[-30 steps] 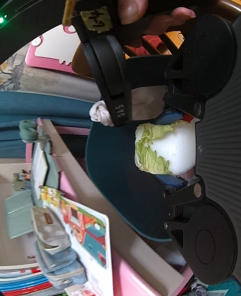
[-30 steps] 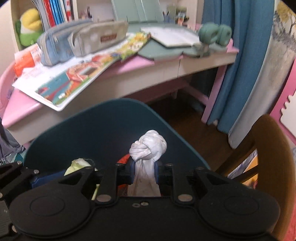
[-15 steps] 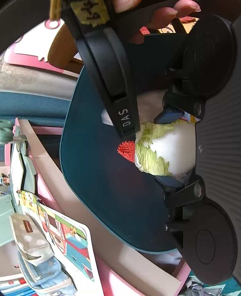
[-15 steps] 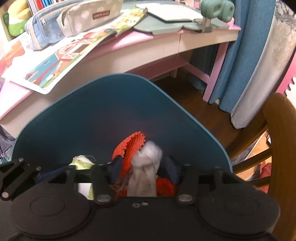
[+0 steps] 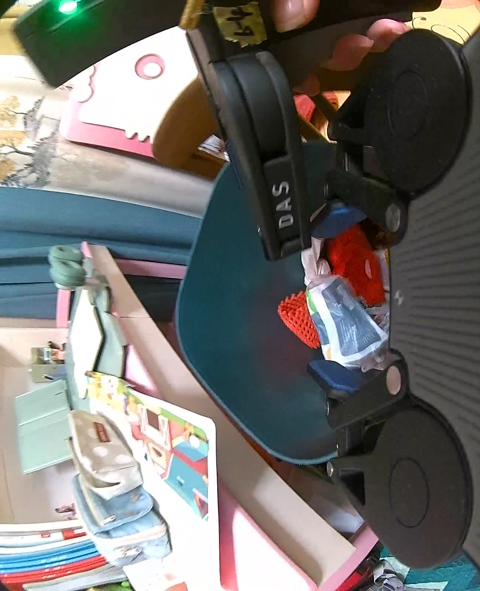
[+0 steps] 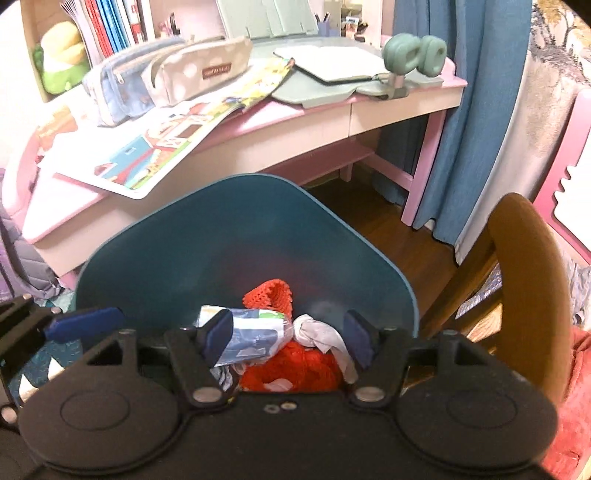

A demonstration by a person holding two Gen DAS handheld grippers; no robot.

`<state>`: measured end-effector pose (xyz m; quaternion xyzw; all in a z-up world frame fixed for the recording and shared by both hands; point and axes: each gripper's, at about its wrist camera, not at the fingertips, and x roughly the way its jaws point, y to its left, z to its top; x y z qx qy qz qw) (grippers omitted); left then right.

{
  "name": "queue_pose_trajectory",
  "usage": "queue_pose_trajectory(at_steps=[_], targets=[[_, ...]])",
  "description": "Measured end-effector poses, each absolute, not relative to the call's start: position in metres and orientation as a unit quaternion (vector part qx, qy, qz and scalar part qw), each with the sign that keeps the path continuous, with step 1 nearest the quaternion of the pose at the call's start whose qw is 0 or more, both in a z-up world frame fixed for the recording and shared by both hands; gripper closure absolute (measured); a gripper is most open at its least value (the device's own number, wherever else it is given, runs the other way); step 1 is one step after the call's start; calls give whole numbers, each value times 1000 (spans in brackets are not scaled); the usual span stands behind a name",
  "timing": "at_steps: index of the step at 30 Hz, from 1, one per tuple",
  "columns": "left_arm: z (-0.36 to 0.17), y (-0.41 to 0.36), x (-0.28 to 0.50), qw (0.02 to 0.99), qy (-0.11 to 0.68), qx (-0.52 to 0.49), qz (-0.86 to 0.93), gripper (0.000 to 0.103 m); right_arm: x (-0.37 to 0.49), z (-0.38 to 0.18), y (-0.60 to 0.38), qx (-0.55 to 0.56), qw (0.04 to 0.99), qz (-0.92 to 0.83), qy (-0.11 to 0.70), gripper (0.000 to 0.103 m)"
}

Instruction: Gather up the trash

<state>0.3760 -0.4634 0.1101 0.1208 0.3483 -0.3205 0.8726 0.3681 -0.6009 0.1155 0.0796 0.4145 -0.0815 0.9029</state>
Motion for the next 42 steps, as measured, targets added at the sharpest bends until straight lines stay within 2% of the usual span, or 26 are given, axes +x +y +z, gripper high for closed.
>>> queue_pose_trajectory(at_steps=[11,20,40,42], targets=[[145,-431,335,888,312,98,-322,26,298,156,-585,73,928,-49,362,35],[160,-395,305,895,295,75,-325,24,242,180,-571,70,947,-20,313,27],[177,-331,240,907,261,45,-328,22,137,192,-528,38,968,18,247,12],[175,-329,234,907,259,46,-328,18,131,192,-525,35,970,15,242,10]])
